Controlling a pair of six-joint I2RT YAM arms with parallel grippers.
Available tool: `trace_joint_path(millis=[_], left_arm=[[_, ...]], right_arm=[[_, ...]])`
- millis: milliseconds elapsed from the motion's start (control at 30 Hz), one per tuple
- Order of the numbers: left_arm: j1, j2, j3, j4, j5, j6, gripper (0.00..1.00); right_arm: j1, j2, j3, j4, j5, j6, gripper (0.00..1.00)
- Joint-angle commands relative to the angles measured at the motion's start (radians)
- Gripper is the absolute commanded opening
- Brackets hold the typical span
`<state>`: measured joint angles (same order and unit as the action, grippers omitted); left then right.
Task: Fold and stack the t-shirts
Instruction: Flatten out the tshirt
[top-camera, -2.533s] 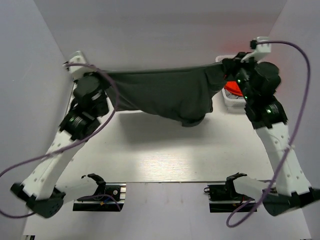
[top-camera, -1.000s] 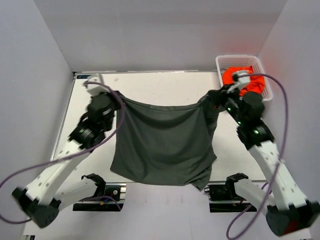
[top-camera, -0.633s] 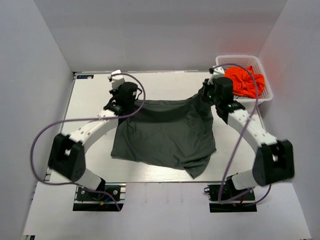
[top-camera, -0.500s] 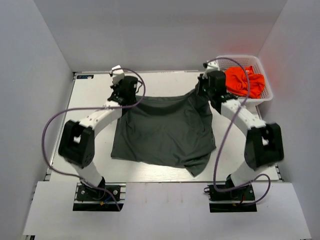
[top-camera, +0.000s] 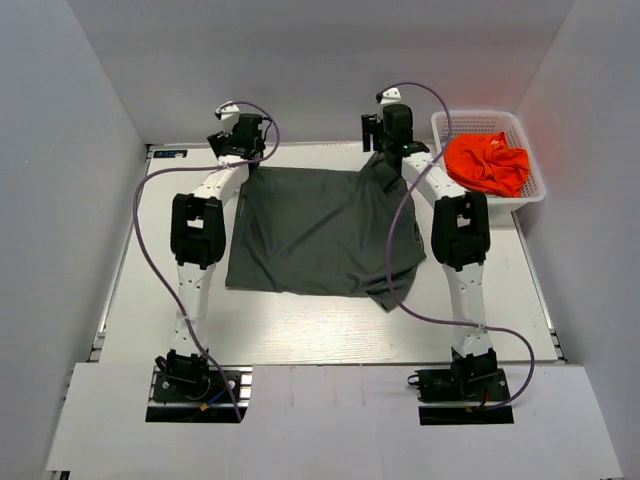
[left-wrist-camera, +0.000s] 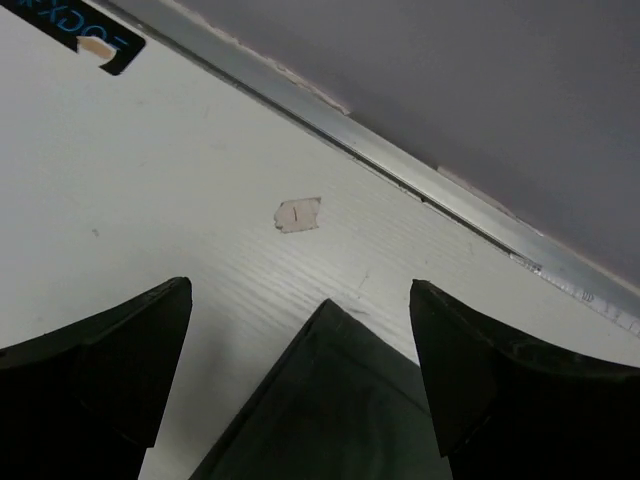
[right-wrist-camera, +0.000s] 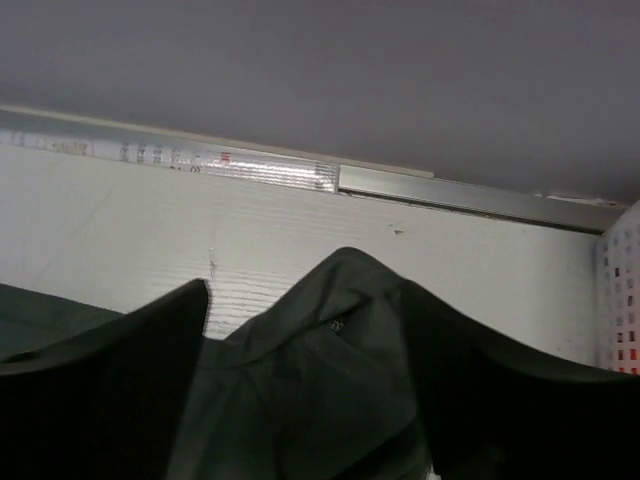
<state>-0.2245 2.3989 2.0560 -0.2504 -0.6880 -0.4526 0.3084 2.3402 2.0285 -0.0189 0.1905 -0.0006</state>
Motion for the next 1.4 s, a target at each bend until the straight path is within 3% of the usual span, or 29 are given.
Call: trace_joint_path(millis=[0,33,67,100,167,200,367,467,633,767,933,1167,1300,1333,1367], left_arm=[[0.027,-0.004,0.209,-0.245,0.079,-0.003,1.0],[0.027,-0.07,0.17,-0.245,0.094,-0.003,1.0],[0.027,-0.122,0.112,-0.245,0.094,-0.003,1.0],[0.027,-0.183,-0.039,-0.215,0.094,-0.012,1.0],[0.016,-0.383,-0.204,-0.199,0.133,-0.053,1.0],[0.005,-0.447,-0.358,-0.199,0.152,-0.075,1.0],[0.005,-0.792,-0.809,-0.291,0.301,-0.266,1.0],[-0.004,-0.973,-1.027,-0.291,0.378,-0.307,1.0],[-0.004,-1.124,-1.163,-0.413,0.392,-0.429,1.0],[-0.004,-1.233,-1.319,-0.432,0.413,-0.449,1.0],[-0.004,-1.265,-1.537,-0.27,0.519,-0.46,0.89],[-0.004,-1.189,-1.55,-0.195,0.542,-0.437,0.77],[-0.013,-1.152,-1.55,-0.112,0.565,-0.409,0.61],[-0.013,-1.141,-1.55,-0.096,0.565,-0.396,0.58],[-0.013,-1.13,-1.55,-0.083,0.565,-0.396,0.54]], right_arm=[[0.012,-0.069,0.15,-0.179,0.056,-0.052,0.9],[0.014,-0.109,0.119,-0.171,0.041,-0.021,0.9],[0.02,-0.157,-0.065,-0.138,0.014,-0.01,0.9],[0.021,-0.309,-0.135,-0.097,0.001,-0.009,0.9],[0.023,-0.41,-0.391,-0.064,-0.032,0.095,0.9],[0.023,-0.503,-0.498,-0.065,-0.061,0.121,0.9],[0.031,-0.842,-0.912,-0.131,-0.18,0.306,0.9],[0.035,-0.999,-1.061,-0.167,-0.236,0.385,0.9],[0.04,-1.285,-1.364,-0.157,-0.249,0.497,0.9],[0.046,-1.438,-1.452,-0.26,-0.253,0.53,0.9],[0.057,-1.487,-1.554,-0.332,-0.279,0.544,0.9],[0.118,-1.363,-1.581,-0.254,-0.35,0.551,0.83],[0.156,-1.218,-1.568,-0.199,-0.347,0.56,0.8],[0.17,-1.201,-1.571,-0.188,-0.342,0.58,0.77],[0.172,-1.187,-1.571,-0.156,-0.324,0.588,0.68]])
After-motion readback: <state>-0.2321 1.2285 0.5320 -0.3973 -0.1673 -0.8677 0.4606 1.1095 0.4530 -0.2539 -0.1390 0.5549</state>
